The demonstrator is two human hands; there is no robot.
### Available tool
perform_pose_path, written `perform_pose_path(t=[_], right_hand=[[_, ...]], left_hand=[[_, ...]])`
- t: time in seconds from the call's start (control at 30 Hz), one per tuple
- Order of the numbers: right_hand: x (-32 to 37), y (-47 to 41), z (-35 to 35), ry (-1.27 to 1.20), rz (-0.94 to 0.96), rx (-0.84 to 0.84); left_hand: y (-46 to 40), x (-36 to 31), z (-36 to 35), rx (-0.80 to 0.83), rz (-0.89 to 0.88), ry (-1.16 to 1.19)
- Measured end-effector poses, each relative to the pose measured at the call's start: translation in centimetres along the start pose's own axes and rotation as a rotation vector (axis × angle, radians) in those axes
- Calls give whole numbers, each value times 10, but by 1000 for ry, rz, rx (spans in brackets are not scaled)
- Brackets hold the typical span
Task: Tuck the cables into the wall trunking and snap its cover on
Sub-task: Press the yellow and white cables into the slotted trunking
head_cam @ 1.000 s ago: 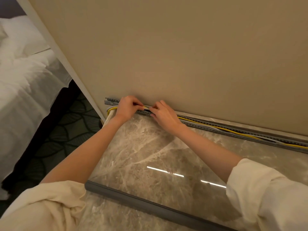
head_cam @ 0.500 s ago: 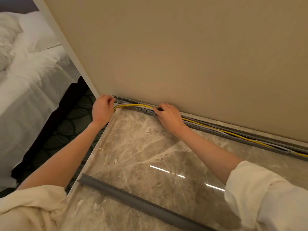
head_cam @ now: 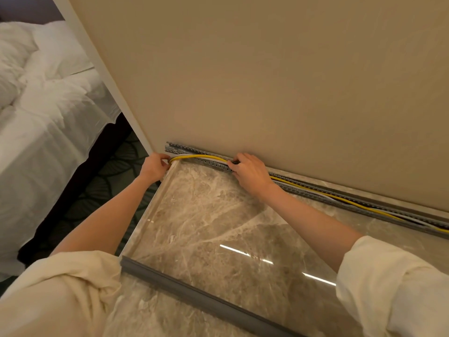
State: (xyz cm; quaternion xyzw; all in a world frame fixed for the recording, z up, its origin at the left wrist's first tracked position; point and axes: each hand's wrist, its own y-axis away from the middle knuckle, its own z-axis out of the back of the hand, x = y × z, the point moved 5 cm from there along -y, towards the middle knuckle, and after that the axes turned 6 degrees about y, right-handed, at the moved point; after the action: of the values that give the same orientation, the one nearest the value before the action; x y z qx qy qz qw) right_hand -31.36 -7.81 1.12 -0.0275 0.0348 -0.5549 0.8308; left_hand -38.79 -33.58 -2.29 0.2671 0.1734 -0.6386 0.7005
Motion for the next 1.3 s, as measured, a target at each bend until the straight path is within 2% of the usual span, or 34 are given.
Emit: perform_pose_path(t=[0.23,0.5,0.77,0.93,1.07,1.17,1.3], right_hand=[[2,-2,0,11,8,1],[0,-4,1,-40,-8,23],[1,-3,4,-59,-7,42],[0,-3,4,-43,3,58],[0,-2,3,-52,1,42],[0,-1,3,-55,0,38],[0,-1,3,-63,-1,39]], left_hand=[[3,-8,14,-35,-179,-169],[3,-38,44,-57,-456,-664],[-4,-54,40,23,-436,-926],[-5,-50,39,23,-398,-894],[-6,-49,49,-109,-384,-628],[-2,-59,51,-152,-457,-413],[11,-72,39,-79,-591,-350]])
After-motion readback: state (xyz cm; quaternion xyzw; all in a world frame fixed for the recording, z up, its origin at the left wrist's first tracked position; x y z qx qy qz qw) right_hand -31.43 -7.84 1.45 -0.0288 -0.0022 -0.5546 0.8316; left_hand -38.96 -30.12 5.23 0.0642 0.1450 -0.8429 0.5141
